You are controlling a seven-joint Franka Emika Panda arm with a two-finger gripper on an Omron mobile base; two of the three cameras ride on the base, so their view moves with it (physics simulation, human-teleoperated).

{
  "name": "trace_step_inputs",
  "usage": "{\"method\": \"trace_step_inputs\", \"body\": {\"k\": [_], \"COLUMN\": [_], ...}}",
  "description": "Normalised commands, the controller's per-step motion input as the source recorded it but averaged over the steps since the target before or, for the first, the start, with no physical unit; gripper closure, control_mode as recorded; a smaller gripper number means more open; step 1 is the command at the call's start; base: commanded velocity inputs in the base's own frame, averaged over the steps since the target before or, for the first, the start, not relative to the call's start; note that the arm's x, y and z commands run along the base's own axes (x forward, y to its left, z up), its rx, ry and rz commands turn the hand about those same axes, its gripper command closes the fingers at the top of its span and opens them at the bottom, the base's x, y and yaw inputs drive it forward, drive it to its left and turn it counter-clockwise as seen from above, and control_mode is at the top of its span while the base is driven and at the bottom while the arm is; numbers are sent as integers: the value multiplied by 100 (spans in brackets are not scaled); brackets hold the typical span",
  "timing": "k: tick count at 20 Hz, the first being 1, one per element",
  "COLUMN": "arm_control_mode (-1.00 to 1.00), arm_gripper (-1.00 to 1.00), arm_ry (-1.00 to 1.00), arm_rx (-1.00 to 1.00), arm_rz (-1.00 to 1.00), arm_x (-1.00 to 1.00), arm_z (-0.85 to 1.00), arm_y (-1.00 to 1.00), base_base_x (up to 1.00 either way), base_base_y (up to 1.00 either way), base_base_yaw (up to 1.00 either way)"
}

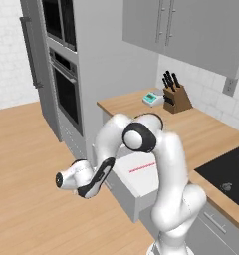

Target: Take a straw from the drawer in front and place it inside the glass cup on the dining counter.

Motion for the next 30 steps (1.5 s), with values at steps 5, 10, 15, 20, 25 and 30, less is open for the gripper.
{"method": "trace_step_inputs", "body": {"k": [5, 10, 15, 20, 25, 30], "arm_control_mode": [-100, -100, -100, -100, -100, -100], "arm_gripper": [-100, -100, -100, -100, -100, -100], "arm_ry": [10, 14, 9, 13, 13, 16], "arm_rx": [54, 46, 22, 5, 0, 1], "arm_rz": [0, 0, 0, 0, 0, 4], "arm_x": [-19, 1, 18, 39, 53, 48], "arm_z": [100, 100, 74, 12, -28, -58], "arm_y": [-20, -67, -65, -48, -28, -18], "base_base_x": [0, 0, 0, 0, 0, 0], "base_base_y": [0, 0, 0, 0, 0, 0], "base_base_yaw": [0, 0, 0, 0, 0, 0]}}
